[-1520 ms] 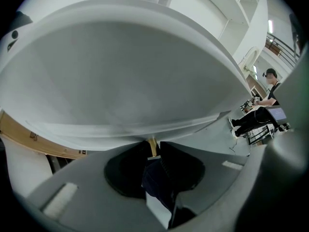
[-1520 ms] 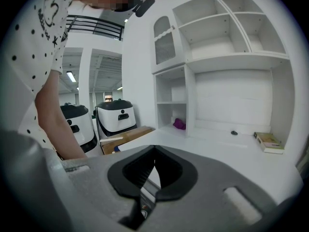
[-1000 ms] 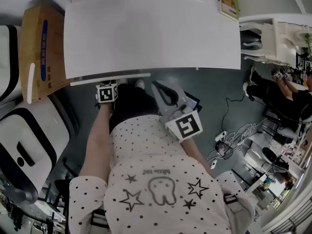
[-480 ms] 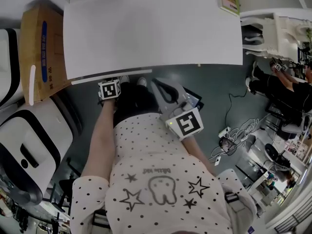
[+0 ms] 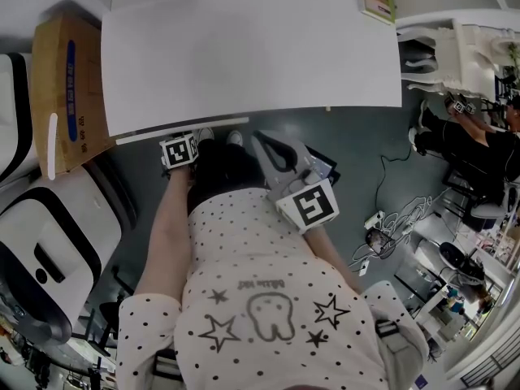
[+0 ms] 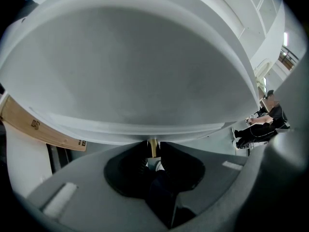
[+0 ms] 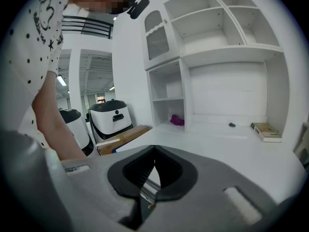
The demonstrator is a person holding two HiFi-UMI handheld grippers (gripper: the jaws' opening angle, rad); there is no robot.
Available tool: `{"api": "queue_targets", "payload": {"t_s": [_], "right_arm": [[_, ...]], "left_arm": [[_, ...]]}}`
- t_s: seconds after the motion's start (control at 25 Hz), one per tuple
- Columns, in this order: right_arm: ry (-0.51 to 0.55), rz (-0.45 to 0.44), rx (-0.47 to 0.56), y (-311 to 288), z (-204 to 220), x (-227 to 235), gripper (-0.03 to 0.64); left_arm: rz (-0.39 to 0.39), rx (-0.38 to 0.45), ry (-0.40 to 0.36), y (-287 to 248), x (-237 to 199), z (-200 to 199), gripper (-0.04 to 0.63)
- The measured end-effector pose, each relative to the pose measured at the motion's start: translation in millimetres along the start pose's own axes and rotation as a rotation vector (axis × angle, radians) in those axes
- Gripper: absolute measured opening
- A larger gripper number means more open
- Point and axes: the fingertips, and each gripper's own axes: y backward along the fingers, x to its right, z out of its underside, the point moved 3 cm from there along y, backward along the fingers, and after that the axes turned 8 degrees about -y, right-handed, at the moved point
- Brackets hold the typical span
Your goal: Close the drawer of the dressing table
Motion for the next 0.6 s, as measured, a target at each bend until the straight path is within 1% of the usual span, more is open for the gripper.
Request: {"api": "queue_targets", "payload": {"t_s": [0.6], "right_arm": [[0.002, -0.003, 0.001, -1.4, -3.0, 6.6, -0.003]], "left_arm": [[-0.006, 0.002, 0.021, -0.8, -0.2, -2.0, 0.083]]}}
